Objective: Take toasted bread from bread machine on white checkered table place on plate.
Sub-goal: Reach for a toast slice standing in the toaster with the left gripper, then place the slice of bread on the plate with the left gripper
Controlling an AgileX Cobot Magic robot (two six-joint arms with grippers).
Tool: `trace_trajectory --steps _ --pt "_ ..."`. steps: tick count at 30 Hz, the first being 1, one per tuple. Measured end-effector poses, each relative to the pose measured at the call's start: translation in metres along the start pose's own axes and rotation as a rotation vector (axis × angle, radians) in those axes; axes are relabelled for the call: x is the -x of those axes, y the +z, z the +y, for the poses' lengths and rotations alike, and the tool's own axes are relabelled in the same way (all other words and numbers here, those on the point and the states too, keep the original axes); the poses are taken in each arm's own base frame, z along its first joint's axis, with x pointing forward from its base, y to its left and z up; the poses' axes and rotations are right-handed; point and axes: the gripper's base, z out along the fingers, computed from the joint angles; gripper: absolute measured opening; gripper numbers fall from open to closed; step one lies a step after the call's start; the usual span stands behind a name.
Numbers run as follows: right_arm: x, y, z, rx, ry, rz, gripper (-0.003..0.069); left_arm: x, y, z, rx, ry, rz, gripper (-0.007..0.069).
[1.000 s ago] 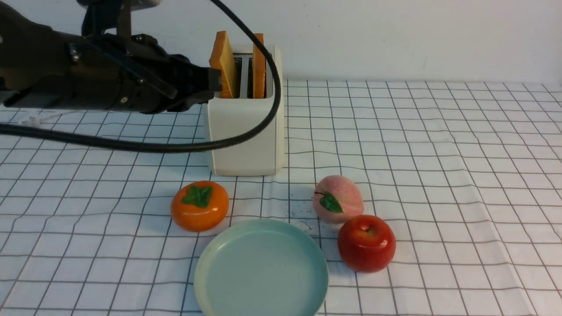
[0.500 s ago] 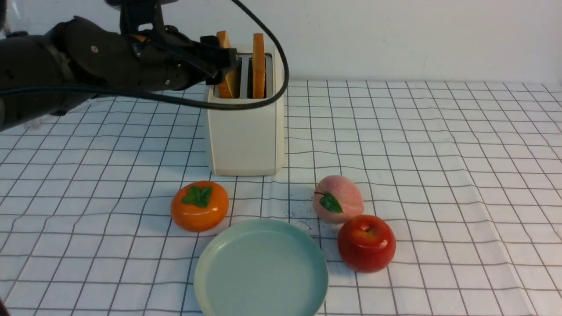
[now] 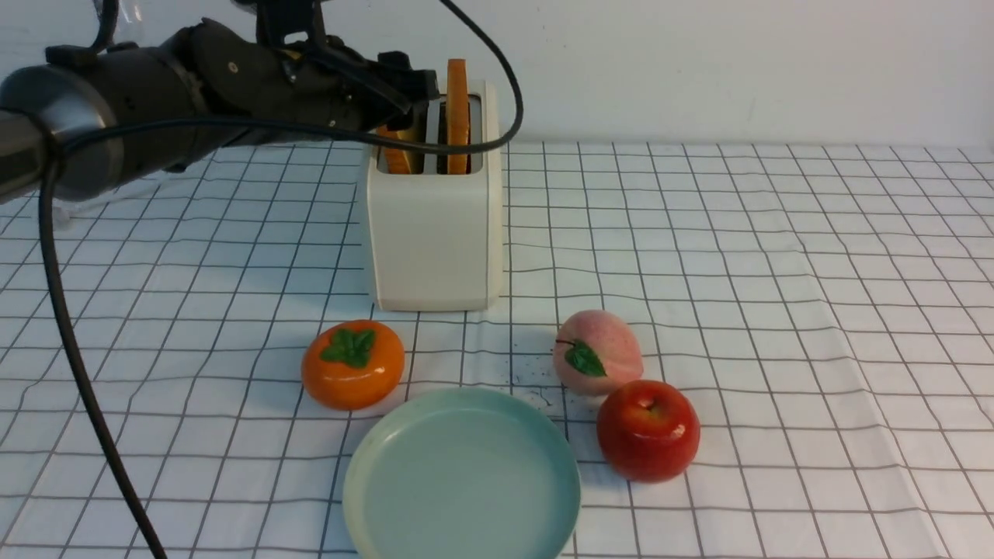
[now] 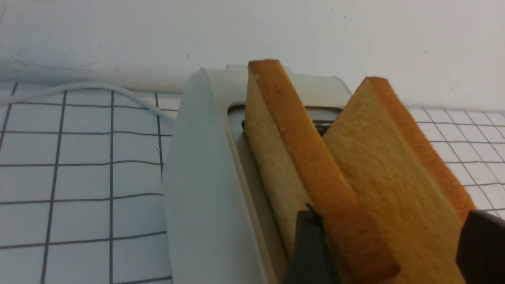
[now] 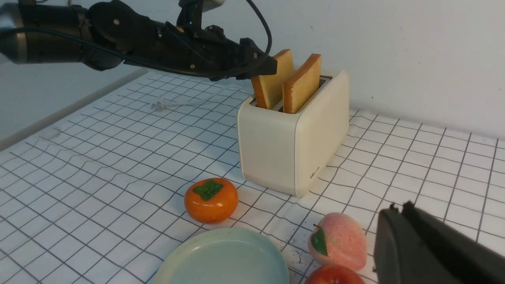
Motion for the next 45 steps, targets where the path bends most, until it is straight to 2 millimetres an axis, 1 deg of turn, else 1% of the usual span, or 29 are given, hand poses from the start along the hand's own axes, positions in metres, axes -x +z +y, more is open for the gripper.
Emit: trace_trajectory --steps 3,7,8,9,11,12,15,22,25,28,29,30,31,32,33,36,38,39,40,41,42,43,44,45 --pt "0.000 0.000 0.000 0.000 0.000 0.000 0.0003 -0.005 0.007 0.003 0.012 -0.001 0.000 0.0461" --pt "0.000 0.000 0.000 0.000 0.000 0.000 0.0003 -0.005 0.010 0.004 0.020 -0.002 -0.016 0.0393" --pt "0.000 0.000 0.000 0.000 0.000 0.000 0.0003 -0.005 0.010 0.004 0.021 -0.002 -0.020 0.0348" --pt "0.000 0.000 0.000 0.000 0.000 0.000 0.0003 -0.004 0.010 0.004 0.022 -0.002 -0.026 0.0325" --pt "0.000 0.000 0.000 0.000 0.000 0.000 0.0003 -0.003 0.010 0.005 0.026 -0.002 -0.036 0.0242" --pt "0.000 0.000 0.000 0.000 0.000 0.000 0.0003 -0.003 0.010 0.005 0.028 -0.002 -0.042 0.0170" --pt "0.000 0.000 0.000 0.000 0.000 0.000 0.0003 -0.002 0.010 0.005 0.029 -0.002 -0.047 0.0088" --pt "0.000 0.000 0.000 0.001 0.000 0.001 0.0003 0.000 0.008 0.004 0.028 -0.002 -0.054 0.0081" --pt "0.000 0.000 0.000 0.002 0.000 0.002 0.0004 0.008 0.000 0.001 0.021 -0.002 -0.077 0.0081" --pt "0.000 0.000 0.000 0.002 0.000 0.003 0.0006 0.023 -0.015 -0.004 0.010 0.000 -0.124 0.0081" --pt "0.000 0.000 0.000 0.002 0.000 0.003 0.0006 0.023 -0.015 -0.004 0.010 0.000 -0.124 0.0081" --pt "0.000 0.000 0.000 0.002 0.000 0.003 0.0007 0.033 -0.025 -0.008 0.002 0.001 -0.154 0.0081" --pt "0.000 0.000 0.000 0.002 0.000 0.003 0.0006 0.034 -0.026 -0.008 0.001 0.001 -0.157 0.0081" --pt "0.000 0.000 0.000 0.002 0.000 0.003 0.0008 0.042 -0.037 -0.012 -0.009 0.003 -0.181 0.0081" --pt "0.000 0.000 0.000 0.002 0.000 0.003 0.0008 0.045 -0.040 -0.013 -0.011 0.003 -0.187 0.0081" --pt "0.000 0.000 0.000 0.002 0.000 0.003 0.0011 0.063 -0.067 -0.022 -0.043 0.008 -0.227 0.0081" --pt "0.000 0.000 0.000 0.002 0.000 0.003 0.0012 0.070 -0.081 -0.027 -0.062 0.011 -0.235 0.0081" --pt "0.000 0.000 0.000 0.004 0.000 0.004 0.0013 0.079 -0.099 -0.033 -0.089 0.017 -0.241 0.0081" --pt "0.000 0.000 0.000 0.005 0.000 0.005 0.0013 0.082 -0.109 -0.037 -0.108 0.022 -0.229 0.0081" --pt "-0.001 0.000 0.000 0.005 0.000 0.006 0.0013 0.086 -0.127 -0.043 -0.140 0.035 -0.210 0.0081" --pt "-0.001 0.000 0.001 0.006 0.000 0.007 0.0013 0.086 -0.127 -0.043 -0.140 0.035 -0.210 0.0081" --pt "-0.001 0.000 0.001 0.009 0.000 0.010 0.0013 0.088 -0.145 -0.050 -0.179 0.051 -0.165 0.0081" --pt "-0.001 0.000 0.001 0.009 0.000 0.011 0.0013 0.088 -0.158 -0.054 -0.205 0.065 -0.133 0.0081" --pt "-0.001 0.000 0.001 0.012 0.000 0.013 0.0013 0.089 -0.175 -0.059 -0.238 0.084 -0.093 0.0081"
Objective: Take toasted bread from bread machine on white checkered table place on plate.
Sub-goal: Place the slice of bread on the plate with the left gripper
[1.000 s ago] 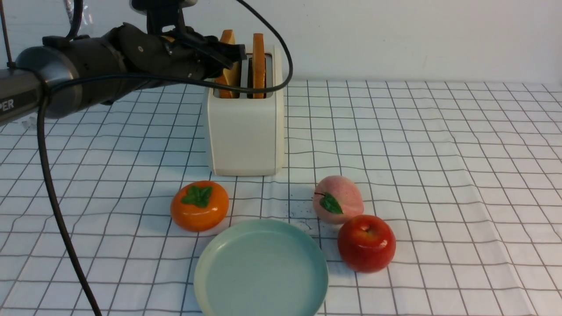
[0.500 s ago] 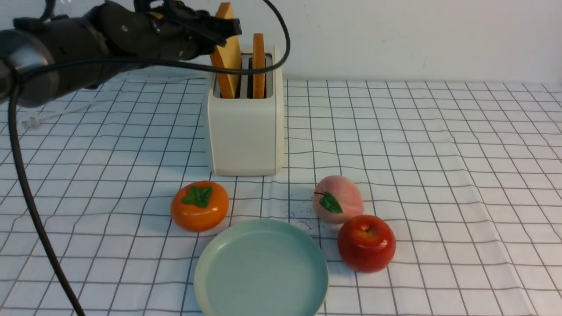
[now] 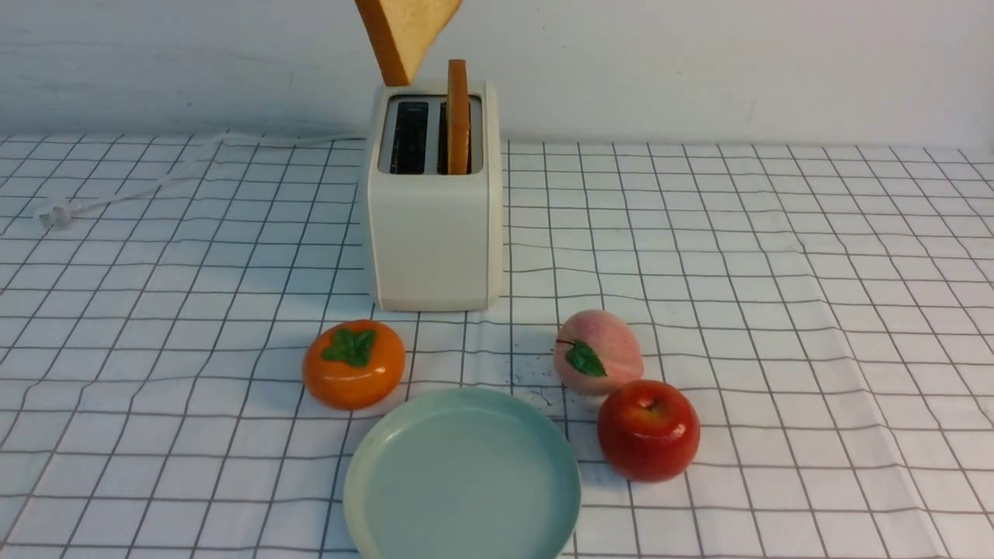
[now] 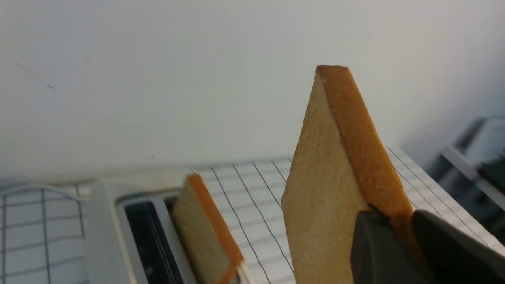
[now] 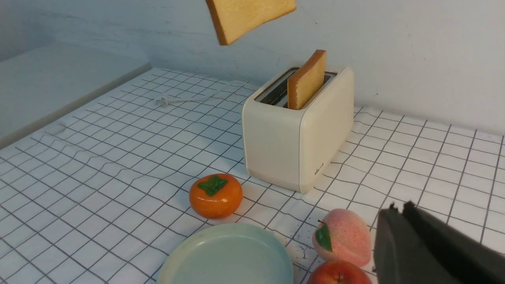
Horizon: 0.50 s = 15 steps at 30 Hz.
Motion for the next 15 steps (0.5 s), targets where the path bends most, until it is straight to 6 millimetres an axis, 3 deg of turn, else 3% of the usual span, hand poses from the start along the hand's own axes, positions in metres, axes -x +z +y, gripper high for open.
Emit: trace_trajectory --steps 2,4,7,11,15 --pt "0.000 0.000 0.000 0.002 0.000 0.002 0.0013 -0.001 -0.010 -0.006 -0.026 0.006 0.048 0.0081" --pt "-0.001 -0.001 0.001 0.008 0.004 0.006 0.0013 -0.010 -0.030 -0.017 -0.082 0.001 0.202 0.0081" --pt "-0.001 -0.003 0.003 0.017 0.001 0.007 0.0013 -0.026 -0.040 -0.021 -0.113 -0.030 0.358 0.0081" --pt "-0.002 -0.009 0.008 0.033 -0.011 0.005 0.0013 -0.081 -0.037 -0.014 -0.149 -0.151 0.611 0.0081" --pt "-0.003 -0.010 0.009 0.037 -0.012 0.003 0.0013 -0.139 -0.027 -0.005 -0.196 -0.276 0.716 0.0081"
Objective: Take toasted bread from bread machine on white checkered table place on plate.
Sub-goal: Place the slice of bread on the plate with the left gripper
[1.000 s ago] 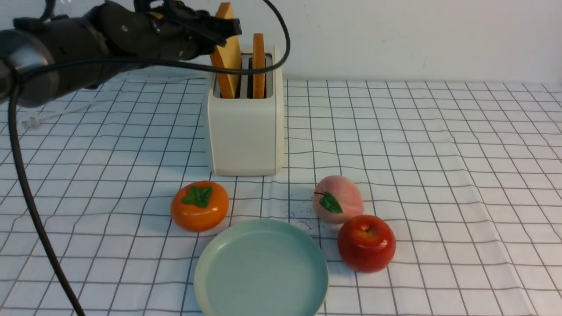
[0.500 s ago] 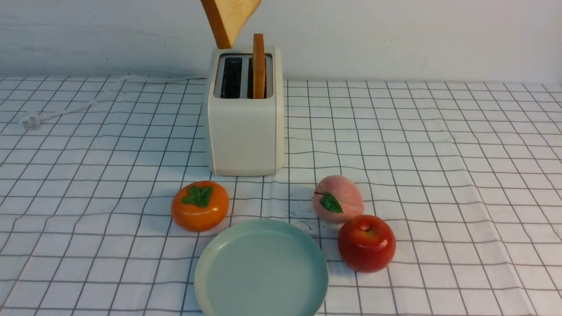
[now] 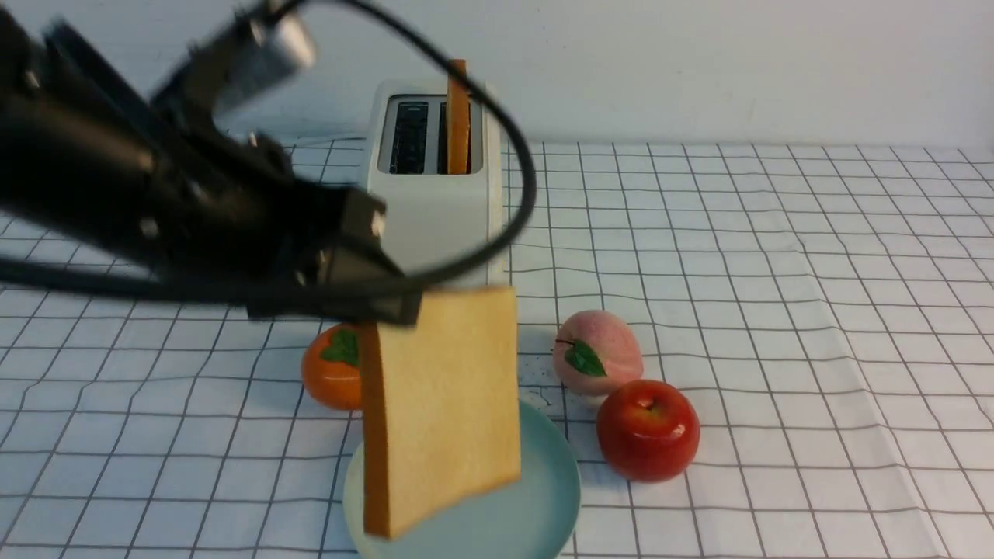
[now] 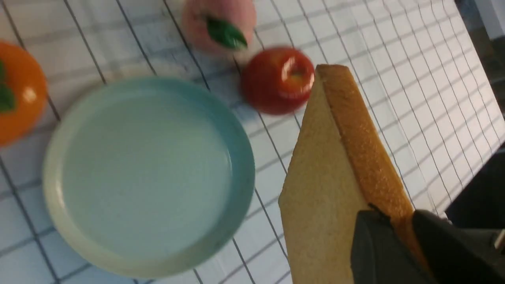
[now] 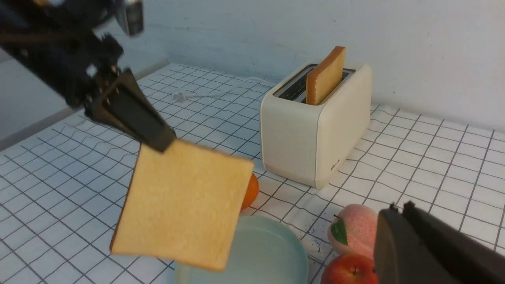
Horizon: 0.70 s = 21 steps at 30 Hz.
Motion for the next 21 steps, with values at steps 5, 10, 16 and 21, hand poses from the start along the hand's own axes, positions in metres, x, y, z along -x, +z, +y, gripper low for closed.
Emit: trace_trajectory --steps 5,10,16,21 --pt "0.000 0.000 0.001 0.005 0.005 0.005 0.0013 -0.021 0.033 0.025 -0.057 -0.081 -0.042 0.0081" --pt "0.000 0.000 0.001 0.005 0.012 0.005 0.0013 -0.018 0.058 0.044 -0.056 -0.138 -0.064 0.0081" --pt "-0.001 0.000 0.001 0.008 0.014 0.009 0.0013 -0.020 0.079 0.061 -0.034 -0.175 -0.011 0.0081" --pt "-0.001 0.000 0.001 0.010 0.014 0.010 0.0013 -0.023 0.090 0.071 -0.006 -0.186 0.022 0.0082"
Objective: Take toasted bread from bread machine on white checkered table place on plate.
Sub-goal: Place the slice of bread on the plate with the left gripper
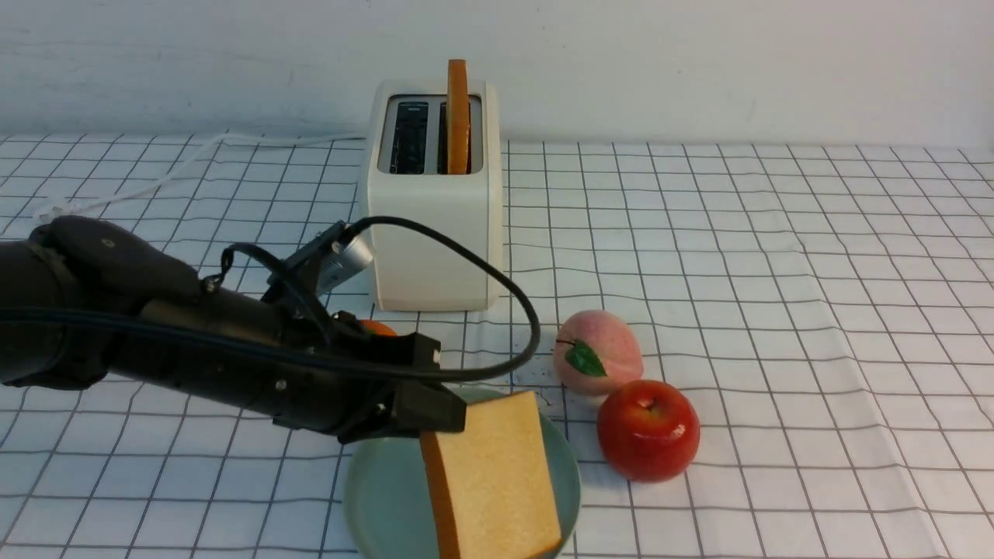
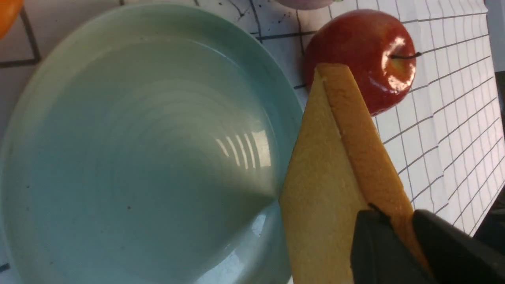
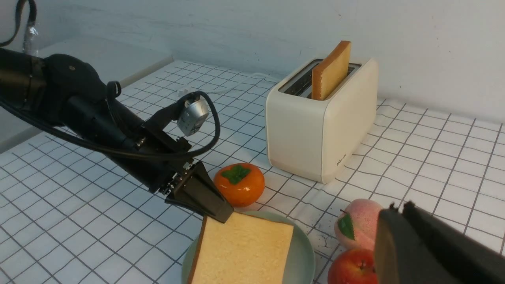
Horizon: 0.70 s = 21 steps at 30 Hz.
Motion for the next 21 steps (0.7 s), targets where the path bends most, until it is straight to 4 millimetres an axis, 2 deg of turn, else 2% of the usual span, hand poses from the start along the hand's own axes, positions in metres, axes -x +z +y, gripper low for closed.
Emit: trace_trajectory --steps 4,6,7,9,10,11,12,15,17,18,19,21 --pt "0.000 0.000 0.000 0.000 0.000 0.000 0.0013 0.000 0.003 0.005 0.029 0.013 0.005 0.0178" --pt "0.000 0.000 0.000 0.000 0.000 0.000 0.0013 0.000 0.004 0.007 0.049 0.030 0.008 0.0342" --pt "0.000 0.000 0.000 0.000 0.000 0.000 0.0013 0.000 0.004 0.007 0.051 0.031 0.007 0.0355" --pt "0.000 0.000 0.000 0.000 0.000 0.000 0.0013 0.001 0.004 0.008 0.058 0.034 0.000 0.0508" --pt "0.000 0.000 0.000 0.000 0.000 0.000 0.0013 0.001 0.003 0.008 0.060 0.036 -0.002 0.0521" --pt "0.000 0.000 0.000 0.000 0.000 0.000 0.0013 0.001 0.002 0.008 0.066 0.041 -0.010 0.0603" --pt "0.000 0.000 0.000 0.000 0.000 0.000 0.0013 0.002 0.000 0.006 0.069 0.050 -0.021 0.0633" --pt "0.000 0.000 0.000 0.000 0.000 0.000 0.0014 0.005 -0.010 -0.001 0.071 0.091 -0.055 0.0659" --pt "0.000 0.000 0.000 0.000 0.000 0.000 0.0014 0.010 -0.032 -0.017 0.078 0.170 -0.138 0.0650" --pt "0.000 0.000 0.000 0.000 0.000 0.000 0.0014 0.010 -0.034 -0.019 0.079 0.178 -0.148 0.0647" --pt "0.000 0.000 0.000 0.000 0.000 0.000 0.0014 0.012 -0.042 -0.025 0.086 0.209 -0.184 0.0638" --pt "0.000 0.000 0.000 0.000 0.000 0.000 0.0014 0.013 -0.077 -0.045 0.118 0.318 -0.332 0.0573"
